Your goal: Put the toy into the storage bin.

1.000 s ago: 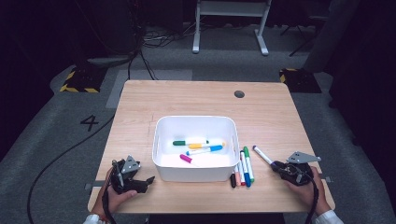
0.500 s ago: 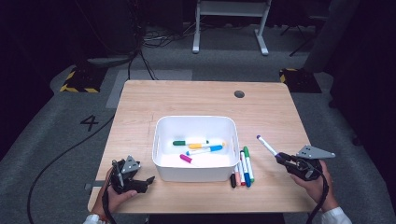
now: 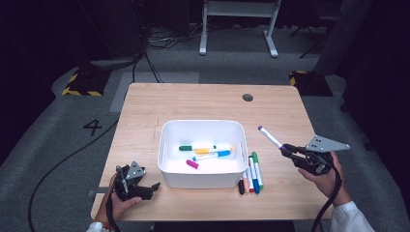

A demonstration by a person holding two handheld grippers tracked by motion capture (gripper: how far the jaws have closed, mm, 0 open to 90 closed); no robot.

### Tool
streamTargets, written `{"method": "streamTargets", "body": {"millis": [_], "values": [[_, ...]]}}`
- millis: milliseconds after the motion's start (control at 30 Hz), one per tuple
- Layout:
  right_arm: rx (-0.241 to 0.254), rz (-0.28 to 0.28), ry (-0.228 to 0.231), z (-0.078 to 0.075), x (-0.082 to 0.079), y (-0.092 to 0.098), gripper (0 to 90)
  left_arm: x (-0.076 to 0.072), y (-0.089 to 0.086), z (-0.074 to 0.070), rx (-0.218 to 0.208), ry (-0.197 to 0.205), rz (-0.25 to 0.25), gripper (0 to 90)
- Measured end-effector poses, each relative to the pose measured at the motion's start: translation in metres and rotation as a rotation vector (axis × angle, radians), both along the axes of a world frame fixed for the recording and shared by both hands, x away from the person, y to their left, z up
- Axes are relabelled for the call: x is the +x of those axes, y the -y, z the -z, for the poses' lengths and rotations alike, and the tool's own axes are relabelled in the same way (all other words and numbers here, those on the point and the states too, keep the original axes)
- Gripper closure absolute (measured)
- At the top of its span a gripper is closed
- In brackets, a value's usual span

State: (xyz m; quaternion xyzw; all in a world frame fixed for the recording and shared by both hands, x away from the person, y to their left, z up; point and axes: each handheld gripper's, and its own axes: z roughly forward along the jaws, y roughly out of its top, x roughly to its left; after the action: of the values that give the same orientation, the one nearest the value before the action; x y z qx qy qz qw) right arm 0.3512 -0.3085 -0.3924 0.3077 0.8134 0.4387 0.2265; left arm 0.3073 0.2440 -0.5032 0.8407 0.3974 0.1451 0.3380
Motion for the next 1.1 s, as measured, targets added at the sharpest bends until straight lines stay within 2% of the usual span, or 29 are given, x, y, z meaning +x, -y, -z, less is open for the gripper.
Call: {"method": "streamTargets", "body": {"millis": [267,333,367,600,767,867,933,1100], "values": [[-0.003,-0.082,0.04,-0.029,0.007,-0.024,75.3,0.0,0.0,0.0,0.0,0.0,0.0,15.3],[-0.006,-0.086,0.043,-0.031,0.007,-0.026,75.3,0.0,0.0,0.0,0.0,0.0,0.0,15.3],[-0.004,-0.103,0.047,-0.037,0.009,-0.033,75.4,0.0,0.0,0.0,0.0,0.0,0.0,15.3],[-0.017,-0.165,0.058,-0.049,0.014,-0.059,75.3,0.0,0.0,0.0,-0.001,0.0,0.0,15.3],[-0.033,-0.218,0.066,-0.055,0.018,-0.078,75.3,0.0,0.0,0.0,0.0,-0.002,0.001,15.3],[-0.04,-0.251,0.051,-0.056,0.02,-0.091,75.3,0.0,0.0,0.0,-0.001,-0.002,0.001,15.3],[-0.052,-0.287,0.066,-0.056,0.023,-0.101,75.4,0.0,0.0,0.0,-0.001,-0.001,0.0,15.3],[-0.064,-0.34,0.049,-0.055,0.028,-0.123,75.3,0.0,0.0,0.0,0.0,-0.002,0.002,15.3]]}}
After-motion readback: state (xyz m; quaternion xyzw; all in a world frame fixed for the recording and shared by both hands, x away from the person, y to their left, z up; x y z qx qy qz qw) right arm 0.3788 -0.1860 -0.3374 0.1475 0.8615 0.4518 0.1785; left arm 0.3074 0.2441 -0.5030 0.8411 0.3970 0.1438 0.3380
